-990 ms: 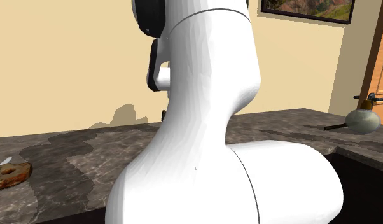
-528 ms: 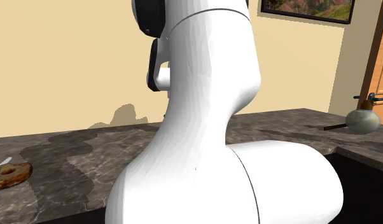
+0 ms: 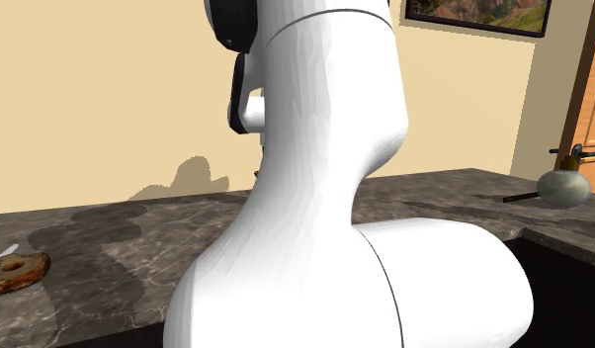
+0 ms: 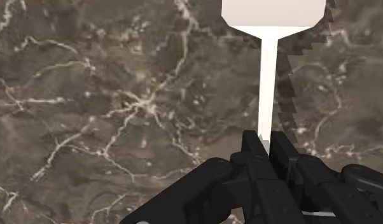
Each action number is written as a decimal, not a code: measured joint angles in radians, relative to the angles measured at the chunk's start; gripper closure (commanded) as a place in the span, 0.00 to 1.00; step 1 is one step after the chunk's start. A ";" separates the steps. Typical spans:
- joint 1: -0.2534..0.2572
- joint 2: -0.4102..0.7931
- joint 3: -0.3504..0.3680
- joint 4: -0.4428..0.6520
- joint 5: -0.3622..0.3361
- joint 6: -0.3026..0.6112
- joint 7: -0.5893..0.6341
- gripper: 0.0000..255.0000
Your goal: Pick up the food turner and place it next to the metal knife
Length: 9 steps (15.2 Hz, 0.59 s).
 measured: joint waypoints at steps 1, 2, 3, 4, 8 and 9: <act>-0.001 -0.007 -0.001 0.003 0.000 -0.010 -0.001 1.00; 0.001 -0.010 0.000 0.012 -0.001 -0.021 0.002 1.00; 0.001 -0.016 -0.001 0.014 -0.002 -0.030 0.002 1.00; 0.001 -0.019 -0.001 0.025 -0.003 -0.043 0.003 1.00; 0.001 -0.043 -0.002 0.047 -0.006 -0.090 0.005 1.00; 0.002 -0.045 -0.002 0.057 -0.007 -0.101 0.006 1.00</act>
